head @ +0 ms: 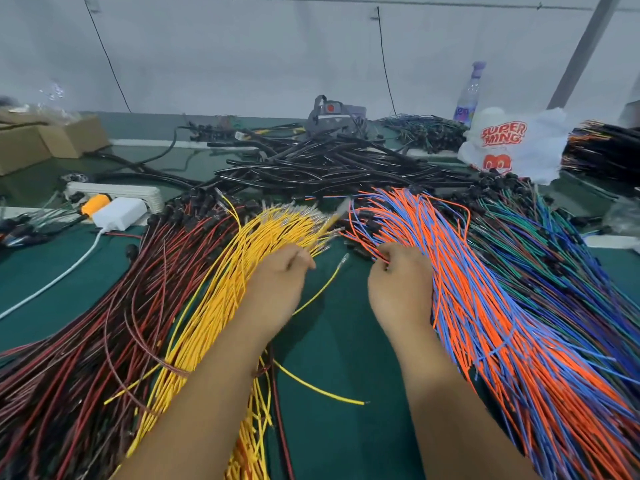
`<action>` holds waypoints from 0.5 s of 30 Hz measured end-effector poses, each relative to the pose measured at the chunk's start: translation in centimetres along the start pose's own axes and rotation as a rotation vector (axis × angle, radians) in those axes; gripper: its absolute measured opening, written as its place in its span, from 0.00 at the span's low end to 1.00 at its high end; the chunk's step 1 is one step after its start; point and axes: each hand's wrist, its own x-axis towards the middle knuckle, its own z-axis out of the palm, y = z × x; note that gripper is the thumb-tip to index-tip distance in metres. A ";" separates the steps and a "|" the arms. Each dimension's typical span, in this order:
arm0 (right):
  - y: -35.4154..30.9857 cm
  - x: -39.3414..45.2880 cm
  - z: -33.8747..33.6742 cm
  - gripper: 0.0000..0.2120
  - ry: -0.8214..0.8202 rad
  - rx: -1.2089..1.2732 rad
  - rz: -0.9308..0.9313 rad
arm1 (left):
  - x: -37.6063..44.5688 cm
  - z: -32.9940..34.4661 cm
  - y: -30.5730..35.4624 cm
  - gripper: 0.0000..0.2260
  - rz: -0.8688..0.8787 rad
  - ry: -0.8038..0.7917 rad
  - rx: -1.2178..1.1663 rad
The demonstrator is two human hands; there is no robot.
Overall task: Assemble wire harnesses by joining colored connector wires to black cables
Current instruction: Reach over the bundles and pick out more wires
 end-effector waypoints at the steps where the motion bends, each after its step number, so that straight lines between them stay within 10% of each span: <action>1: -0.1 -0.2 0.1 0.16 -0.034 -0.110 -0.029 | -0.4 0.4 -0.1 0.11 0.093 -0.019 0.198; 9: -0.2 -0.4 0.4 0.14 -0.027 -0.382 -0.045 | -1.1 0.6 1.0 0.15 0.157 -0.212 0.278; 15: -0.1 -0.5 0.4 0.13 -0.033 -0.451 -0.079 | -0.2 -1.4 0.8 0.16 0.052 0.098 0.572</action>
